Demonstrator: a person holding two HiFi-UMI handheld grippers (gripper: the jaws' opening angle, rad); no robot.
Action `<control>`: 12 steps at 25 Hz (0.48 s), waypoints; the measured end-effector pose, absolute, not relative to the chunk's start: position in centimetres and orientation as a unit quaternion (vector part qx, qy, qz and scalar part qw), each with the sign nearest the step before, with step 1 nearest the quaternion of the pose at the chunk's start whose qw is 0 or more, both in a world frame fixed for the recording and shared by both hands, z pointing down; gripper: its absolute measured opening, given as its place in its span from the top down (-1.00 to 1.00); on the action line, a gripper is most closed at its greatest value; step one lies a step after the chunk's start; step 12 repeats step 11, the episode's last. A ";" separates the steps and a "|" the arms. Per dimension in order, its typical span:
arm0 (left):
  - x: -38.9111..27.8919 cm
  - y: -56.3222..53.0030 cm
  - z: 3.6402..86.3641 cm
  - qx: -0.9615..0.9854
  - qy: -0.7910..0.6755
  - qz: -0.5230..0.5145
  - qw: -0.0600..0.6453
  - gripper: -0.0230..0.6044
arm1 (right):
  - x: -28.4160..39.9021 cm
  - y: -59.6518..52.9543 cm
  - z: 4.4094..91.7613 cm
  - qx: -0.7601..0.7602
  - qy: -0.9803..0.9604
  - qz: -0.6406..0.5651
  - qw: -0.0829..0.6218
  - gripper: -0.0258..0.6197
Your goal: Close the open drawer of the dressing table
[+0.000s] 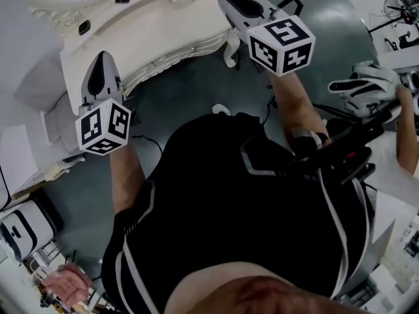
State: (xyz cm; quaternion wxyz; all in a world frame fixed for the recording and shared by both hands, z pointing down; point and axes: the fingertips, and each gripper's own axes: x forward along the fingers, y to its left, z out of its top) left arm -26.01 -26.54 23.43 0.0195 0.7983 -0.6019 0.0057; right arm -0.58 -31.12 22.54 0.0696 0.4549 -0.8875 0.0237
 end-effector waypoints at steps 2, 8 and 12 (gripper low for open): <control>-26.1 -26.7 23.4 0.798 -0.602 0.007 0.021 0.92 | -0.6 -31.3 22.5 0.455 -0.887 0.024 0.072 0.91; -25.9 -27.2 23.6 0.797 -0.603 0.008 0.019 0.92 | -0.8 -32.0 22.9 0.456 -0.887 0.022 0.072 0.91; -26.0 -27.2 23.7 0.798 -0.603 0.006 0.018 0.92 | -1.0 -32.1 23.3 0.455 -0.887 0.021 0.075 0.91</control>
